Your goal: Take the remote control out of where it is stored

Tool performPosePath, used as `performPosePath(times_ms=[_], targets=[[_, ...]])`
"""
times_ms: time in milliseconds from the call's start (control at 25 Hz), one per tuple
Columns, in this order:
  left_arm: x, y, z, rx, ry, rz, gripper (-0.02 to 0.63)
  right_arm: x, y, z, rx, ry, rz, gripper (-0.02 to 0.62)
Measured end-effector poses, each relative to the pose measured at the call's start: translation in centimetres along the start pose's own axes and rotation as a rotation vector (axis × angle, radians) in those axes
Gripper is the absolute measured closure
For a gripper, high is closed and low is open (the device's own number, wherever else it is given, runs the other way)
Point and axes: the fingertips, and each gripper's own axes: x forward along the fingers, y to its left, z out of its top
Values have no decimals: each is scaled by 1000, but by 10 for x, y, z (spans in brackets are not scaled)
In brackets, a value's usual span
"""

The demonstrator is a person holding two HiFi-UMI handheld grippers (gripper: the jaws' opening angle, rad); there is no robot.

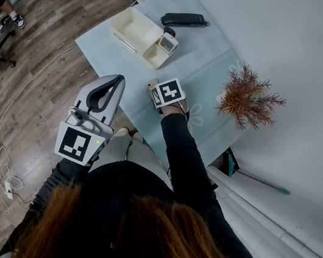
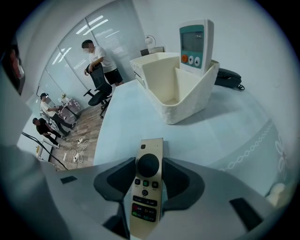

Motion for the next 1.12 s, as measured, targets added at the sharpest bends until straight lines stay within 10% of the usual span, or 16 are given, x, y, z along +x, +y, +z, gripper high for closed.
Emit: performPosePath(times_ms=[1120], targets=[[-1,3,-9,-4,37,12,597,-9,-5,11,3,-76,-1,370]])
